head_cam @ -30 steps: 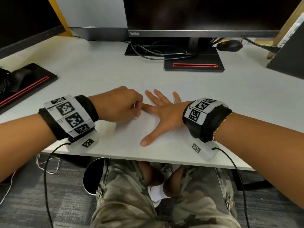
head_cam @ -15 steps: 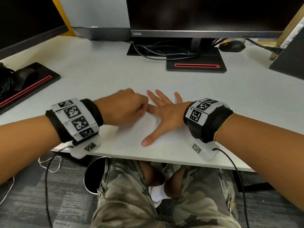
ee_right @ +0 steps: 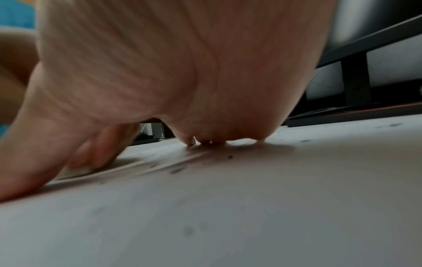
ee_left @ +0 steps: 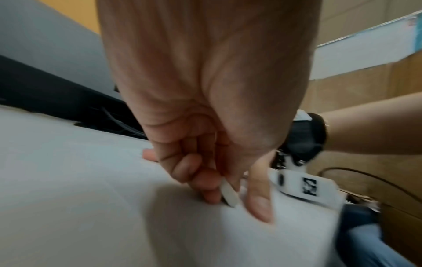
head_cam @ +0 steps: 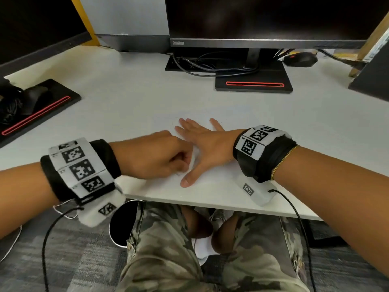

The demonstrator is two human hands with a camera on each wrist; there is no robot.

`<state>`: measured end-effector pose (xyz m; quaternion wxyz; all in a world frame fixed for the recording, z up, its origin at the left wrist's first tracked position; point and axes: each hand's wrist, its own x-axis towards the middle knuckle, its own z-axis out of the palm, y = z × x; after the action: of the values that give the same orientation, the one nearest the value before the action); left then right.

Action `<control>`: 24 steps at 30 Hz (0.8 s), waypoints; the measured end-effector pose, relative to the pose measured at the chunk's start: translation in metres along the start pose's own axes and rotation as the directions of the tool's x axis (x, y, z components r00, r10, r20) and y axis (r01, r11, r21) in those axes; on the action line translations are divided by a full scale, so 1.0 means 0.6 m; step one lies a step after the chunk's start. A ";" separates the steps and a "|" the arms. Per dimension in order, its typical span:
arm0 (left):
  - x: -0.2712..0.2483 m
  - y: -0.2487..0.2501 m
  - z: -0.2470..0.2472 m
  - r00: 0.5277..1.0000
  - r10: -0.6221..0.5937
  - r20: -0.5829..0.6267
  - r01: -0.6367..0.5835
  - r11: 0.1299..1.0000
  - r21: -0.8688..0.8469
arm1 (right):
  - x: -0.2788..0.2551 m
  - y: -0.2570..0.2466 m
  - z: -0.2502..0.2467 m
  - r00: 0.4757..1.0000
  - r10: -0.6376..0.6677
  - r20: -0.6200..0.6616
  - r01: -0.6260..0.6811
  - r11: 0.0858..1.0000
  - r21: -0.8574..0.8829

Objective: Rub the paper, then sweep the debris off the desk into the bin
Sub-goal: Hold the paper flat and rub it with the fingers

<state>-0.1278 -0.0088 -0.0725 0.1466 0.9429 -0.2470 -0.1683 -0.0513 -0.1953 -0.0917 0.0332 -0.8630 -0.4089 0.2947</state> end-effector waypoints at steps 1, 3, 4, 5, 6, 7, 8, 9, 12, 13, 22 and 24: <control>0.000 -0.011 -0.010 0.998 -0.031 -0.046 0.031 0.999 -0.008 | 0.001 0.001 0.001 1.000 0.001 0.005 -0.001 1.000 0.006; -0.003 -0.025 -0.020 0.991 -0.085 -0.102 0.083 0.996 -0.029 | 0.002 0.003 0.001 1.000 -0.002 0.014 0.002 1.000 0.016; -0.006 -0.022 -0.017 0.994 -0.073 -0.081 0.071 0.997 -0.025 | 0.003 0.004 0.001 1.000 0.000 0.017 -0.001 1.000 0.019; -0.009 -0.012 -0.009 0.999 -0.029 -0.037 0.029 0.999 -0.013 | 0.004 0.003 0.000 1.000 0.005 0.024 -0.006 1.000 0.020; -0.014 -0.002 0.000 1.000 0.024 0.019 -0.024 1.000 -0.014 | 0.004 0.002 0.000 0.999 0.010 0.035 -0.011 1.000 0.020; -0.018 0.003 0.003 0.996 0.054 0.065 -0.053 0.998 -0.027 | 0.005 0.002 0.000 0.999 0.014 0.042 -0.015 1.000 0.015; -0.019 -0.003 -0.002 0.996 0.046 0.072 -0.045 0.999 -0.018 | 0.006 0.002 -0.001 0.999 0.015 0.045 -0.015 1.000 0.008; -0.016 -0.014 -0.011 0.999 0.010 0.031 -0.011 1.000 0.002 | 0.006 0.003 -0.001 0.999 0.014 0.045 -0.014 1.000 0.000; -0.017 -0.033 -0.018 0.995 -0.069 -0.076 0.071 0.997 0.016 | 0.008 0.005 0.000 0.999 0.016 0.042 -0.016 1.000 -0.008; -0.019 -0.023 -0.012 0.998 -0.041 -0.048 0.041 0.999 0.012 | 0.008 0.005 0.000 0.999 0.017 0.042 -0.016 1.000 -0.008; -0.013 -0.029 -0.015 0.998 -0.065 -0.015 0.065 0.998 -0.018 | 0.007 0.004 0.001 0.999 0.009 0.040 -0.009 1.000 0.005; -0.016 -0.009 -0.013 0.995 -0.016 0.095 0.026 0.994 -0.106 | 0.002 0.004 -0.002 0.999 -0.012 0.046 0.011 1.000 0.026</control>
<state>-0.1302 0.0022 -0.0650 0.1834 0.9272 -0.2345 -0.2272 -0.0483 -0.1958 -0.0920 0.0364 -0.8532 -0.4108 0.3193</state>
